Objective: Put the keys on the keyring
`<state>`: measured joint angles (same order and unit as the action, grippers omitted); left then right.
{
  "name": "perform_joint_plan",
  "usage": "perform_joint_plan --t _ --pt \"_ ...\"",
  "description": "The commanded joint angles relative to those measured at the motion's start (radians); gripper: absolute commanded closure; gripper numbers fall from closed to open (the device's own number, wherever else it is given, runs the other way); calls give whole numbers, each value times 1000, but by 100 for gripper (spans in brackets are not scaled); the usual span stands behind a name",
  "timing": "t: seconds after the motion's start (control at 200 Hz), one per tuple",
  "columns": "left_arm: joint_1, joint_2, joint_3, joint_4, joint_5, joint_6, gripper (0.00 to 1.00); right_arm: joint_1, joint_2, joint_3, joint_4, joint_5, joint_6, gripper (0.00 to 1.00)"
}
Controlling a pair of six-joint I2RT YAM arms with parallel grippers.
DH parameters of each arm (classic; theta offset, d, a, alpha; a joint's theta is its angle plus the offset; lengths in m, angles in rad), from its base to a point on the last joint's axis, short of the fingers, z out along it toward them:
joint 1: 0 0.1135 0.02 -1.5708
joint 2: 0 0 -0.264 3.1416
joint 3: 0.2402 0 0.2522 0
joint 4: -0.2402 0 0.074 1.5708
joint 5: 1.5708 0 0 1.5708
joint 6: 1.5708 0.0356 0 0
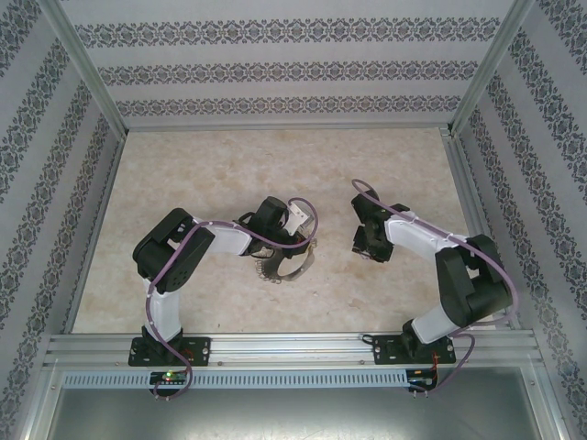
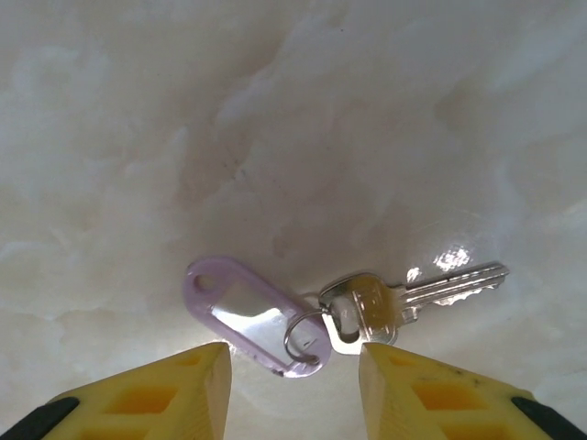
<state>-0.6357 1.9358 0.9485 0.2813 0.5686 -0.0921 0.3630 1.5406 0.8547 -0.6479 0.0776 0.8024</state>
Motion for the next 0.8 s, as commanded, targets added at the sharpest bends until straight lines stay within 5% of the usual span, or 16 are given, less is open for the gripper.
perform_joint_plan --t 0.0,0.4,0.799 --pt "-13 13 -4 42 16 -12 100 5 17 12 -18 51 -23 59" --pt "-12 15 -9 48 14 -15 100 16 77 28 -4 48 -41 62" --pt "-13 13 -5 45 13 -15 100 16 77 21 -6 39 -57 87"
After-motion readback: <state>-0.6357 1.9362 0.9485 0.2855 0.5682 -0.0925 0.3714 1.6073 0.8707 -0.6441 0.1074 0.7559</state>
